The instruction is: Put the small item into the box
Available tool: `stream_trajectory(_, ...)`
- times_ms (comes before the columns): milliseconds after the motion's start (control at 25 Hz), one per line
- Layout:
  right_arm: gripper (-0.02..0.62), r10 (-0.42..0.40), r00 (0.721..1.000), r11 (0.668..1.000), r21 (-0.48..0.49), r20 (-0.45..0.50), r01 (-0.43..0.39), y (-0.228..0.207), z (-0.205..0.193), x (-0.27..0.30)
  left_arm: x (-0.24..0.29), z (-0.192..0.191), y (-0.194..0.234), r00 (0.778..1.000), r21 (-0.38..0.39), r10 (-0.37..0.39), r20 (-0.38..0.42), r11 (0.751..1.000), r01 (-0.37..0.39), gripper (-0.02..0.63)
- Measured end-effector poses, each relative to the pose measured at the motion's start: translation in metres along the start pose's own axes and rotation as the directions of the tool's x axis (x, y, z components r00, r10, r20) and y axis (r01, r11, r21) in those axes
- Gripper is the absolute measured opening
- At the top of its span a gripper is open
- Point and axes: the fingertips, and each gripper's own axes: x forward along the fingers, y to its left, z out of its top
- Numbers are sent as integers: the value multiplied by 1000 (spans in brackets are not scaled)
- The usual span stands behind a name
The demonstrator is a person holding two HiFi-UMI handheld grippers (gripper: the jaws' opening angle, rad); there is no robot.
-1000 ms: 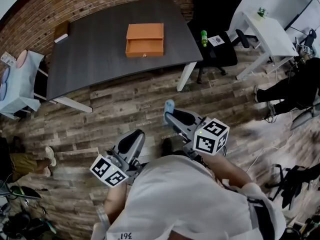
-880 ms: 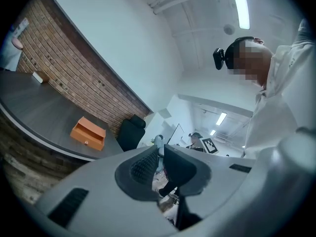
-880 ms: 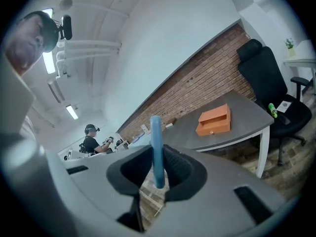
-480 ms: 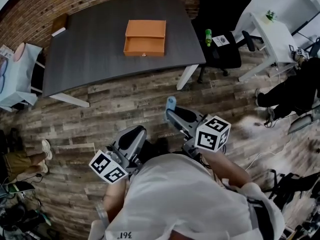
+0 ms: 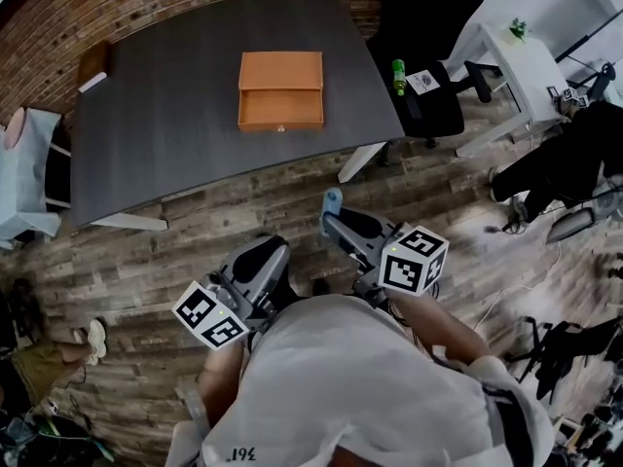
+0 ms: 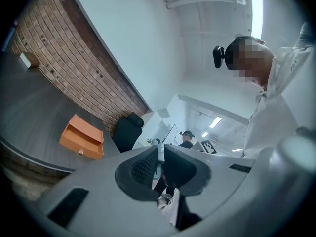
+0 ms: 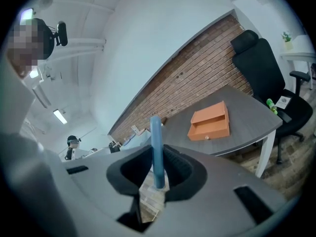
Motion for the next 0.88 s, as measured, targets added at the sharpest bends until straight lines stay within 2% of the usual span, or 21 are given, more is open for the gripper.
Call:
stream_trajectory(240, 82, -53, 999, 998, -14, 11, 53, -7, 38, 50, 7, 57, 52, 999, 23, -42, -20, 999, 42, 49)
stream_trajectory(400, 83, -75, 997, 997, -13, 17, 76, -13, 54, 80, 4, 81, 79, 998, 28, -52, -25, 998, 53, 49)
stream_trajectory(680, 81, -95, 995, 995, -9, 28, 95, -15, 65, 121, 1, 100, 119, 997, 18, -63, -46, 998, 64, 49)
stream_trajectory(880, 82, -106, 993, 994, 3, 43, 106, -18, 69, 127, 9, 101, 127, 995, 7, -76, -70, 997, 76, 49)
